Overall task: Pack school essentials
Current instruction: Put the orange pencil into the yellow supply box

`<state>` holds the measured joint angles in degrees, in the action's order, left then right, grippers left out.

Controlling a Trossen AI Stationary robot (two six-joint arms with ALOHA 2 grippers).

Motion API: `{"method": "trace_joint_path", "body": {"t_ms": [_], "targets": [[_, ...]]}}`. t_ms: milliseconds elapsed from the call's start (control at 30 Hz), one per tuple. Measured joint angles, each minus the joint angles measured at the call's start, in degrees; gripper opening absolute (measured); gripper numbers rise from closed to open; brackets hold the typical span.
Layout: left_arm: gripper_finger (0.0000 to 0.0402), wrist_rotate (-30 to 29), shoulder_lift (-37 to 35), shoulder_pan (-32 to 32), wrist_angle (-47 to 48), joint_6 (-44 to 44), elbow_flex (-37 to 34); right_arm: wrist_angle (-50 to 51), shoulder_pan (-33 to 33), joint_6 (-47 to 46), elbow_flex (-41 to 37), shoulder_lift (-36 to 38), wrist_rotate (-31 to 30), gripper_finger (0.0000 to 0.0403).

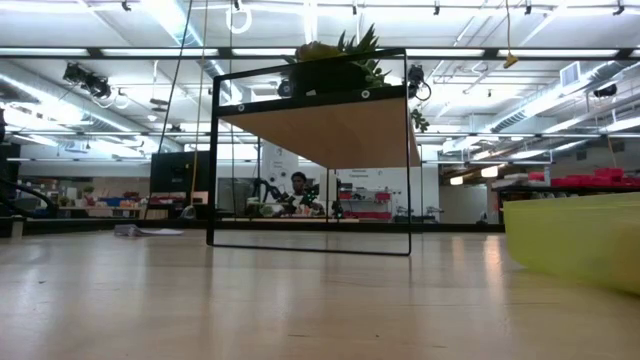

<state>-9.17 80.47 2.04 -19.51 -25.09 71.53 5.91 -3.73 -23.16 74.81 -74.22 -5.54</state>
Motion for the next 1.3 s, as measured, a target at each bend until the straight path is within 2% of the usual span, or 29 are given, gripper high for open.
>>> {"method": "trace_joint_path", "body": {"t_ms": [300,433,767,1067,1300], "targets": [[0.0034,0.0,0.0,0.0,0.1,0.3,0.0,-0.1,0.0,0.5,0.0,0.0,0.0,0.006],[0.0048,-0.1,0.0,0.0,0.1,1.7,0.0,-0.1,0.0,0.5,0.0,0.0,0.0,0.0039],[0.0107,0.0,-0.1,0.0,0.1,5.1,0.0,0.1,0.0,0.4,0.0,0.0,-0.4,0.004],[0.0185,-1.6,-0.5,0.0,0.1,8.5,0.0,2.2,-0.1,-1.5,0.1,3.3,-0.5,0.0041],[0.0202,-1.6,-0.5,0.1,1.0,9.8,0.0,4.4,-2.0,-2.2,0.1,5.5,-0.5,0.0041]]}}
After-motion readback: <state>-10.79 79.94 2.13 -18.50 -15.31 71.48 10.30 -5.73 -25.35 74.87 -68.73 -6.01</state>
